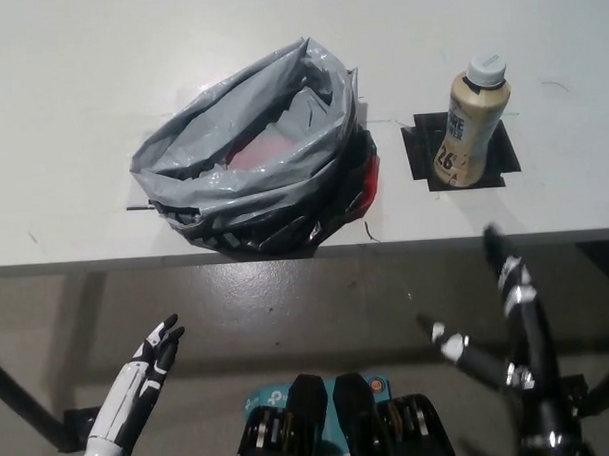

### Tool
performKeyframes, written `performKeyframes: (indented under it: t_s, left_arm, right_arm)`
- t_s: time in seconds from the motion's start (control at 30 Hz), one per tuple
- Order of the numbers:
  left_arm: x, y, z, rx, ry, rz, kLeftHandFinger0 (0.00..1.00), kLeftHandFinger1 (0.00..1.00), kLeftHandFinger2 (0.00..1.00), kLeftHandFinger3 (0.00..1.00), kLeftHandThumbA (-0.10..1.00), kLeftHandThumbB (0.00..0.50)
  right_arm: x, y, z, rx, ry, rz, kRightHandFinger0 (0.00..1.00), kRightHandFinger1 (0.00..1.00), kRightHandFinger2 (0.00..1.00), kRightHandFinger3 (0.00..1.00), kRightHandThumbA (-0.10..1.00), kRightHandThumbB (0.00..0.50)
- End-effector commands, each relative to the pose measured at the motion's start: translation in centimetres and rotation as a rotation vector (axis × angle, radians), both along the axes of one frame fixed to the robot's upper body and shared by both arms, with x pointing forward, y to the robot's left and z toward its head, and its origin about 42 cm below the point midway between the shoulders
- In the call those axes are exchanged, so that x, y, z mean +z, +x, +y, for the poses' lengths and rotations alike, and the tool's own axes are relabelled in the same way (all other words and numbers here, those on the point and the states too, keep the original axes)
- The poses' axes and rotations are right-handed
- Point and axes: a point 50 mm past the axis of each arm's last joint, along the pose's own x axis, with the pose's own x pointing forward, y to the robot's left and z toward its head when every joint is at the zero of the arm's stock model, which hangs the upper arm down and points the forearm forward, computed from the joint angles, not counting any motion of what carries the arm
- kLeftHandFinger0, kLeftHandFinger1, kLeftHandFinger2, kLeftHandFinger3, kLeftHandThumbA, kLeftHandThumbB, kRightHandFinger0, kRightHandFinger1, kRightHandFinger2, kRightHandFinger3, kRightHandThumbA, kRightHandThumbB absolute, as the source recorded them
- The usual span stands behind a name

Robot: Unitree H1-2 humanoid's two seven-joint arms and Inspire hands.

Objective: Use the right hand to pick up a bottle of protein shake and place it into a plastic bag on the left side

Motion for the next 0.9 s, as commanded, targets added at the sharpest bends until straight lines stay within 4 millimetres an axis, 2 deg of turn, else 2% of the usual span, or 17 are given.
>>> performKeyframes:
  t_s: [0.0,0.07,0.13,0.17,0.33,0.47,0.73,0.87]
  left_arm:
    - [0.9,-0.1,0.1,-0.024,0.027,-0.06,1.0,1.0,1.0,1.0,1.0,0.151]
    - [0.9,-0.2,0.0,-0.023,0.028,-0.061,1.0,1.0,1.0,1.0,1.0,0.154]
    - [1.0,-0.3,0.1,-0.022,0.03,-0.062,1.0,1.0,1.0,1.0,1.0,0.159]
    - [1.0,-0.1,0.1,-0.022,0.03,-0.065,1.0,1.0,1.0,1.0,1.0,0.165]
    - [1.2,-0.2,0.1,-0.021,0.042,-0.063,1.0,1.0,1.0,1.0,1.0,0.173]
    - [1.3,-0.2,0.1,-0.015,0.029,-0.074,1.0,1.0,1.0,1.0,1.0,0.17]
    - [1.4,-0.6,0.1,-0.012,0.027,-0.074,1.0,1.0,1.0,1.0,1.0,0.173]
    - [1.2,-0.7,0.0,-0.012,0.029,-0.078,1.0,1.0,1.0,1.0,1.0,0.168]
  right_arm:
    - [5.7,2.1,-0.7,-0.079,0.046,-0.169,1.0,1.0,1.0,1.0,0.88,0.247]
    - [7.3,3.8,-1.5,-0.114,0.042,-0.182,1.0,1.0,1.0,1.0,0.86,0.268]
    - [7.7,4.4,-1.6,-0.125,0.045,-0.181,1.0,1.0,1.0,1.0,0.85,0.277]
    - [8.3,5.7,-2.0,-0.141,0.048,-0.178,1.0,1.0,1.0,1.0,0.85,0.273]
    - [9.5,8.1,-2.2,-0.158,0.048,-0.129,1.0,1.0,1.0,1.0,0.97,0.294]
    - [10.5,10.0,-2.3,-0.147,0.064,-0.122,1.0,1.0,1.0,1.0,0.99,0.313]
    - [11.8,13.6,-2.7,-0.111,0.144,-0.053,1.0,1.0,1.0,1.0,0.89,0.334]
    - [12.0,14.7,-2.8,-0.124,0.137,-0.042,1.0,1.0,1.0,1.0,0.9,0.332]
